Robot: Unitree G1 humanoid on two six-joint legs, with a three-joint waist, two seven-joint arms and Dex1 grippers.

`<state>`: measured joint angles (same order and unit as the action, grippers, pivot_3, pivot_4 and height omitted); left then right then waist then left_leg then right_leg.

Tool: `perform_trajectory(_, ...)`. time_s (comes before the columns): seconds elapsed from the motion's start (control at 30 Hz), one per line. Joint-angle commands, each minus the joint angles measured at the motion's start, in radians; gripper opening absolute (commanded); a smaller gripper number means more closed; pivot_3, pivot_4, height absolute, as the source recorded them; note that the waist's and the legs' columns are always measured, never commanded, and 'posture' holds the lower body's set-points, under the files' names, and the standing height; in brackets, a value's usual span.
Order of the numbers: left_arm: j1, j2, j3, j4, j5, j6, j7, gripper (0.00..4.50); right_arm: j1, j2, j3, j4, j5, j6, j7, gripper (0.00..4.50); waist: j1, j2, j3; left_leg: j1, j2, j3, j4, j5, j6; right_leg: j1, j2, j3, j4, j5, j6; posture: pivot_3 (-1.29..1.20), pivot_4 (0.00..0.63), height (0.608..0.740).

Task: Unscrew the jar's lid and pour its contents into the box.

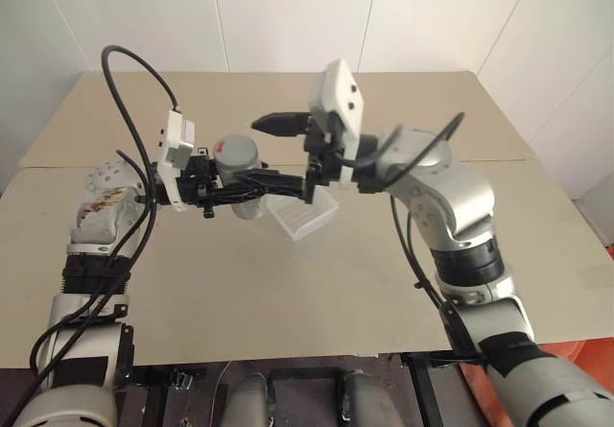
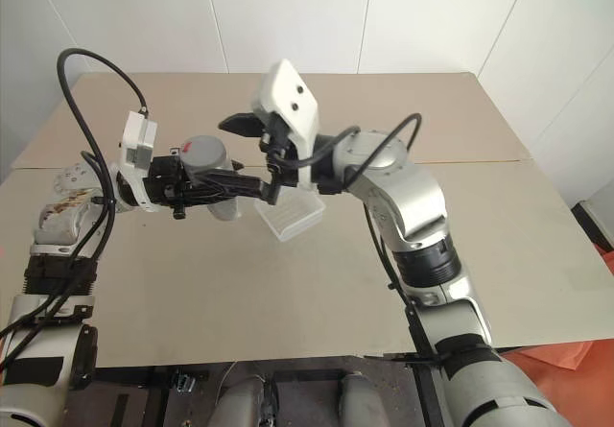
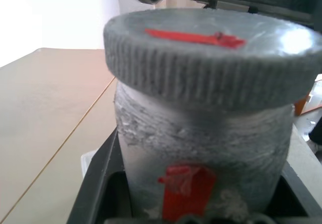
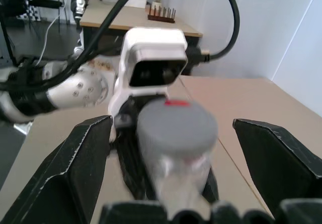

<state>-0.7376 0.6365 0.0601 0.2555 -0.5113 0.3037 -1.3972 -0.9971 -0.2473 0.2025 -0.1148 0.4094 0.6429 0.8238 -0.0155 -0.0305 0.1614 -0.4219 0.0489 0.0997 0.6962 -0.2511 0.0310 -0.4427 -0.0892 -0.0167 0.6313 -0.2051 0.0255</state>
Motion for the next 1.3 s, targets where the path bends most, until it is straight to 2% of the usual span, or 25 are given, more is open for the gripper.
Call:
perform_trajectory(0.03, -0.014, 0.003, 0.011, -0.034, -0.010, -0.008, 0.001, 1.92, -0.042, 0.025, 0.006, 0.013, -0.008, 0.014, -0.026, 4.47, 0.001, 0.000, 0.000, 0.000, 0.000, 0.000, 0.000, 0.000, 0.000, 0.000, 0.000, 0.000, 0.000, 0.000, 0.000, 0.00, 0.150, 0.740)
perform_trajectory(0.3, -0.003, 0.008, 0.015, -0.046, -0.011, -0.006, 0.005, 1.92, -0.064, 0.046, 0.020, 0.054, -0.014, 0.024, -0.024, 4.47, 0.002, 0.000, 0.000, 0.000, 0.000, 0.000, 0.000, 0.000, 0.000, 0.000, 0.000, 0.000, 0.000, 0.000, 0.000, 0.00, 0.150, 0.740)
perform_trajectory(0.4, 0.004, 0.011, 0.016, -0.052, -0.011, -0.006, 0.006, 1.92, -0.069, 0.054, 0.009, 0.059, -0.004, 0.029, -0.027, 3.88, 0.001, 0.000, 0.000, 0.000, 0.000, 0.000, 0.000, 0.000, 0.000, 0.000, 0.000, 0.000, 0.000, 0.000, 0.000, 0.00, 0.150, 0.740)
perform_trajectory(0.5, 0.006, 0.013, 0.017, -0.052, -0.009, -0.006, 0.010, 1.92, -0.075, 0.054, 0.000, 0.063, 0.008, 0.040, -0.021, 2.81, 0.001, 0.000, 0.000, 0.000, 0.000, 0.000, 0.000, 0.000, 0.000, 0.000, 0.000, 0.000, 0.000, 0.000, 0.000, 0.00, 0.150, 0.740)
perform_trajectory(0.7, 0.004, 0.011, 0.013, -0.043, -0.001, -0.017, 0.012, 1.92, -0.096, 0.058, -0.041, 0.088, 0.043, 0.089, -0.033, 2.75, 0.001, 0.000, 0.000, 0.000, 0.000, 0.000, 0.000, 0.000, 0.000, 0.000, 0.000, 0.000, 0.000, 0.000, 0.000, 0.00, 0.150, 0.740)
perform_trajectory(0.87, 0.010, 0.012, 0.003, -0.031, 0.011, -0.035, -0.001, 1.92, -0.195, 0.064, -0.247, 0.176, 0.213, 0.287, -0.117, 2.75, 0.003, 0.000, 0.000, 0.000, 0.000, 0.000, 0.000, 0.000, 0.000, 0.000, 0.000, 0.000, 0.000, 0.000, 0.000, 0.00, 0.150, 0.740)
perform_trajectory(0.93, 0.007, 0.011, 0.001, -0.023, 0.014, -0.040, -0.001, 1.92, -0.210, 0.045, -0.283, 0.190, 0.241, 0.321, -0.123, 2.75, 0.006, 0.000, 0.000, 0.000, 0.000, 0.000, 0.000, 0.000, 0.000, 0.000, 0.000, -0.001, -0.001, 0.000, 0.000, 0.00, 0.150, 0.740)
perform_trajectory(1.03, 0.001, -0.001, 0.010, -0.007, 0.029, -0.056, 0.035, 1.92, -0.113, -0.046, -0.245, 0.113, 0.108, 0.187, -0.167, 2.75, 0.007, 0.000, 0.000, 0.000, 0.000, 0.000, 0.000, 0.000, 0.001, 0.001, -0.001, -0.001, -0.002, 0.000, 0.000, 0.00, 0.150, 0.740)
perform_trajectory(1.17, 0.004, -0.019, 0.025, -0.002, 0.059, -0.076, 0.123, 1.92, 0.147, -0.209, -0.181, 0.029, -0.080, -0.006, -0.183, 2.75, 0.016, 0.000, 0.000, -0.001, -0.002, -0.002, 0.000, -0.001, 0.002, 0.003, -0.002, -0.003, -0.004, 0.000, 0.000, 0.00, 0.150, 0.740)
perform_trajectory(1.3, 0.013, -0.040, 0.032, 0.002, 0.093, -0.105, 0.221, 1.92, 0.365, -0.267, -0.176, 0.013, -0.169, -0.096, -0.228, 2.75, 0.011, 0.000, 0.000, -0.001, -0.002, -0.001, 0.000, -0.001, 0.002, 0.001, -0.002, -0.001, -0.003, 0.000, 0.001, 0.00, 0.150, 0.740)
